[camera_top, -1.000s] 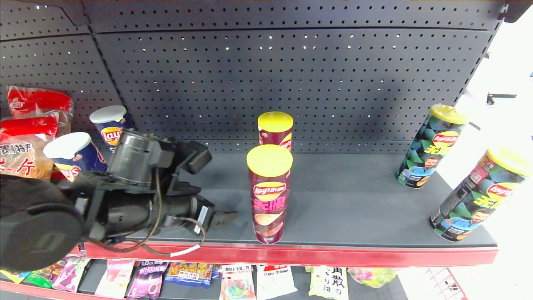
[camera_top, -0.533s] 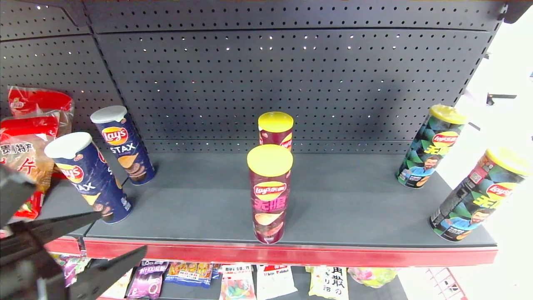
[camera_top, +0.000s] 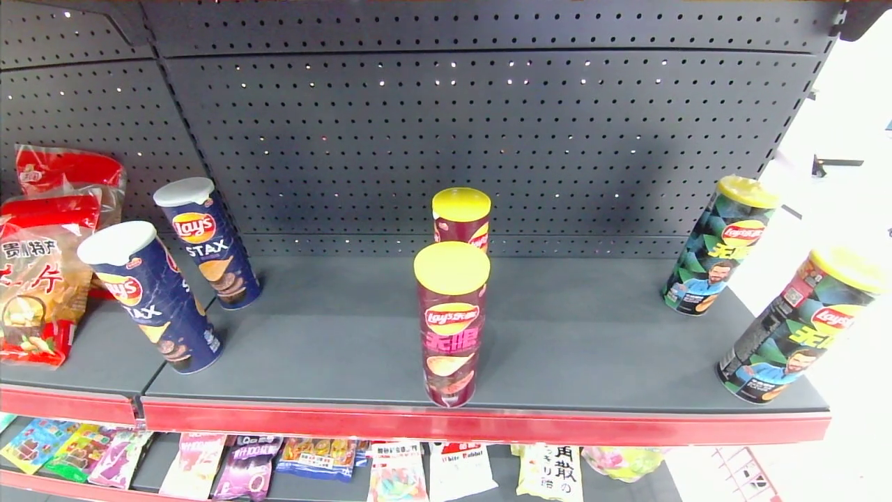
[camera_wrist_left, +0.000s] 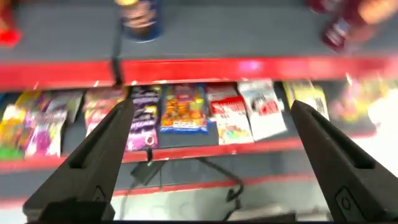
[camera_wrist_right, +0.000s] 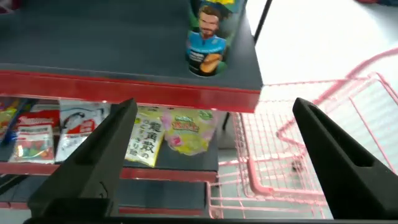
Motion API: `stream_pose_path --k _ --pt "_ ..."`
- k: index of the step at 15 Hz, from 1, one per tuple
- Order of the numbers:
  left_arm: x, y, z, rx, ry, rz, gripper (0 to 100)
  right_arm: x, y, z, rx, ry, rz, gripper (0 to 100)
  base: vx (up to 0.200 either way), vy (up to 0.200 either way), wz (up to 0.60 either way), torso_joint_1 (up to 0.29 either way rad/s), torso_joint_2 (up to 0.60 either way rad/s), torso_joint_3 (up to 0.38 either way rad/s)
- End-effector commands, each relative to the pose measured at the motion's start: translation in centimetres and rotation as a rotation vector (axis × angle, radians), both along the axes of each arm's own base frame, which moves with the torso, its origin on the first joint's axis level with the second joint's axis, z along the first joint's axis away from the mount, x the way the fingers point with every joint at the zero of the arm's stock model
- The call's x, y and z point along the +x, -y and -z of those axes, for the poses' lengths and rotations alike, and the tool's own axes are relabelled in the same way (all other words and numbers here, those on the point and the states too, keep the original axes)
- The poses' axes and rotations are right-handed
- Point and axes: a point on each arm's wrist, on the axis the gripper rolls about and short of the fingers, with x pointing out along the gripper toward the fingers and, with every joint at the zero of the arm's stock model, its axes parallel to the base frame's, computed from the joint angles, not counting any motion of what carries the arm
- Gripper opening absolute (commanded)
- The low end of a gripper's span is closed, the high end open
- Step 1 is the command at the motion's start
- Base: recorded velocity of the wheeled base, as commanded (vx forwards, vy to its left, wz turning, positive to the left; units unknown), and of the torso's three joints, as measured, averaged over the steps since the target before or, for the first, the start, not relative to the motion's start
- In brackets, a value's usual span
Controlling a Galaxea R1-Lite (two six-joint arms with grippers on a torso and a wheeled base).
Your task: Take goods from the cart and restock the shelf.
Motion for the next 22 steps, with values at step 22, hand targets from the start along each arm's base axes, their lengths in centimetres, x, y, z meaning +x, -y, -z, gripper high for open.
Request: stream_pose_path --k 22 --pt "0.7 1.0 5.9 0.073 0.267 -0.097 100 -0.8 -0.7 4.6 0.107 0.171 -0.069 100 0.0 0.0 0.0 0.0 0.0 0.0"
